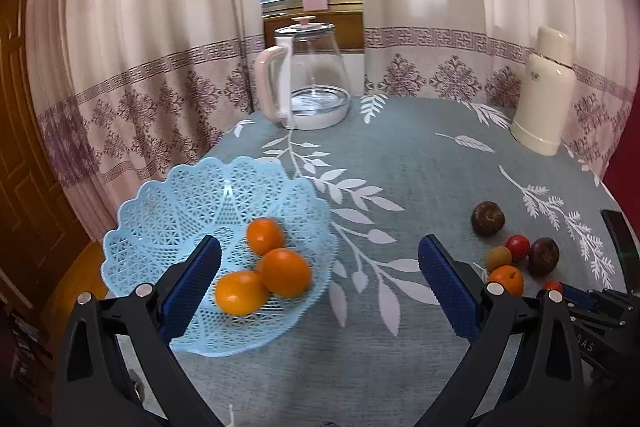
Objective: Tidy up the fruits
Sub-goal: 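Close right tool on the red cherry tomato while left tool moves to a round orange, then close the left tool on the round orange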
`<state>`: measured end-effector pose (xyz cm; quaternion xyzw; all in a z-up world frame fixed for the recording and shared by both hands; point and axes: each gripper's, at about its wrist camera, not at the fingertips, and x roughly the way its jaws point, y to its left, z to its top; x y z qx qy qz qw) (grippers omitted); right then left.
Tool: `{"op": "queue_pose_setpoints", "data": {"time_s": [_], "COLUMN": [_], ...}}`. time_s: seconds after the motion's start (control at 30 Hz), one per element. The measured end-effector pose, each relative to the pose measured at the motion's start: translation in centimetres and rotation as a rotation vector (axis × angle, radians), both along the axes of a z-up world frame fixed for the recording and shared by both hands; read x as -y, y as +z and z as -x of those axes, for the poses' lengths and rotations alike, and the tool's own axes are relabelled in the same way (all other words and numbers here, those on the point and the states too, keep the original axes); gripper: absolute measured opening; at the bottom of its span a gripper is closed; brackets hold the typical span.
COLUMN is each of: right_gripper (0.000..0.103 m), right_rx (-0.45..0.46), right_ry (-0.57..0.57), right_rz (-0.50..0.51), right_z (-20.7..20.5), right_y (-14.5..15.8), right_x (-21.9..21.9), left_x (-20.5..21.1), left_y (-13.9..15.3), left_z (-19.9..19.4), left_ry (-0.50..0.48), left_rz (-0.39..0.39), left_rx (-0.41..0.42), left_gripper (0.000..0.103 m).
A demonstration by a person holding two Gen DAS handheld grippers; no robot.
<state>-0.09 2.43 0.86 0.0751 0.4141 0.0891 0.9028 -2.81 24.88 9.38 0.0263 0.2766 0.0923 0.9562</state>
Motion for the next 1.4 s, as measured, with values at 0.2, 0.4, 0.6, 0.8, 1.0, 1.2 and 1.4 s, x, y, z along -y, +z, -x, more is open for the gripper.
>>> {"op": "queue_pose_setpoints", "data": {"time_s": [0.2,0.4,0.6,0.8,1.0,1.2,1.4], "right_gripper": [0.028,0.028,0.028,0.028,0.028,0.028,0.028], "right_rx": [0.019,0.049,0.043,0.059,0.059,0.058,0.059], "right_ry": [-0.017,-0.082,-0.103,-0.094,-0.097,-0.095,-0.096], "right_rz": [-0.015,-0.008,-0.038,-0.032,-0.050,-0.050,-0.051], "right_z": [0.3,0.3,0.1,0.3,0.4,0.4,0.4], "right_y": [0.4,0.7,0.4,0.3,0.2,0.2,0.1], "right_x": [1.2,3.6,4.7,4.4,4.7,4.6,4.6], "left_x": [2.2,5.1,7.7,9.1,9.8,10.3,10.7], "left_y": [-1.0,-2.3,-3.8,-5.2,-6.0,-6.3,-6.7], "left_z": [-1.0,-1.8,-2.8,-4.0,-4.6,-4.8,-4.8], "left_ry": [-0.067,-0.148,-0.232,-0.273,-0.295,-0.315,-0.334], "left_rz": [0.033,0.049,0.074,0.102,0.126,0.143,0.156], "left_rx": [-0.043,-0.089,-0.149,-0.214,-0.245,-0.249,-0.267], "left_gripper": [0.100,0.100,0.100,0.085,0.075,0.070,0.067]}}
